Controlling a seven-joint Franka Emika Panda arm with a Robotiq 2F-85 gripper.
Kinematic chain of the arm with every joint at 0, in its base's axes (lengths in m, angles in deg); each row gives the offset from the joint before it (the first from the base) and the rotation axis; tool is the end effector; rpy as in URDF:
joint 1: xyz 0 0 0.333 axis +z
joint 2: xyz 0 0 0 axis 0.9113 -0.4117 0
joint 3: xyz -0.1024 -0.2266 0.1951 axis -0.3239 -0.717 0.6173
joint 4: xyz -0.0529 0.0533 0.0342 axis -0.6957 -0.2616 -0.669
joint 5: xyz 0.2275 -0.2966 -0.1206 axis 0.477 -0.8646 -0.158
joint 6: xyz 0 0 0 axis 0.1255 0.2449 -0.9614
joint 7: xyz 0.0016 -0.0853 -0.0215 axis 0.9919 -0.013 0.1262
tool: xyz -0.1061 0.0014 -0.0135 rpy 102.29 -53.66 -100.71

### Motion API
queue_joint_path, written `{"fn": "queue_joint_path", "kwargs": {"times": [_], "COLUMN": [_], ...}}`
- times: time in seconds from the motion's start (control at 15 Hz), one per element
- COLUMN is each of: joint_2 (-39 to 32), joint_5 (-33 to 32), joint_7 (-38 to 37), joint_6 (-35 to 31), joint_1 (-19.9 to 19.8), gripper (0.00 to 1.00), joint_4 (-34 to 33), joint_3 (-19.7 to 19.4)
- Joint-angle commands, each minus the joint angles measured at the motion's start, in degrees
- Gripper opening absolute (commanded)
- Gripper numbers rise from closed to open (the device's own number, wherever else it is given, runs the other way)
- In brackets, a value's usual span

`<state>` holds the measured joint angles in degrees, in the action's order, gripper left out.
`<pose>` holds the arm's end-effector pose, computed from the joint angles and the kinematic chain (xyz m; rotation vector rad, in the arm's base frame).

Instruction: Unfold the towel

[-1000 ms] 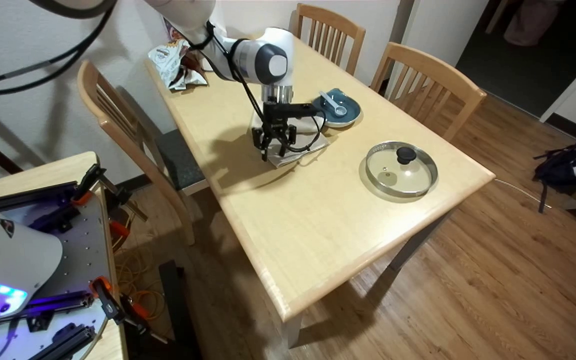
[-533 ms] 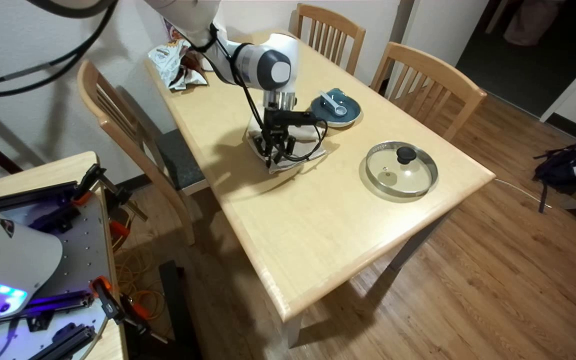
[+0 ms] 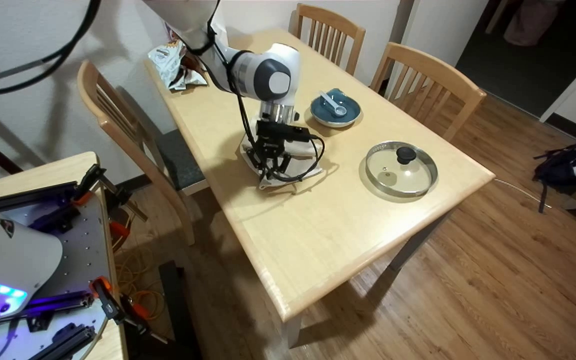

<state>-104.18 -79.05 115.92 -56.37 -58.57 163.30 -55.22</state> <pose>0.6001 0.0901 0.0485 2.4651 1.7245 -0.8066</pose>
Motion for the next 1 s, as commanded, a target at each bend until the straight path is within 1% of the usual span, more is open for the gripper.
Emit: {"fn": "queue_joint_path", "kwargs": {"times": [0.0, 0.2, 0.27, 0.47, 0.67, 0.8, 0.87, 0.93], "joint_2": [5.6, 8.3, 8.9, 9.9, 8.3, 7.1, 7.7, 7.6], "joint_5": [-0.3, -1.2, -2.0, -3.2, -1.4, -0.7, -1.7, -1.6], "joint_7": [-7.0, -12.4, -14.9, -19.5, -12.1, -9.1, -12.9, -12.7], "joint_6": [-0.4, -0.9, -0.4, -0.6, -6.8, -10.4, -7.9, -8.2], "joint_1": [-1.4, -1.6, -1.1, -1.5, -4.4, -5.0, -3.6, -3.5], "gripper": [0.04, 0.04, 0.04, 0.05, 0.04, 0.04, 0.04, 0.09], "joint_4": [6.8, 9.6, 9.9, 10.3, 8.2, 6.7, 7.5, 7.3], "joint_3": [-0.3, -1.2, -2.1, -2.7, 2.0, 4.3, 2.1, 2.6]}}
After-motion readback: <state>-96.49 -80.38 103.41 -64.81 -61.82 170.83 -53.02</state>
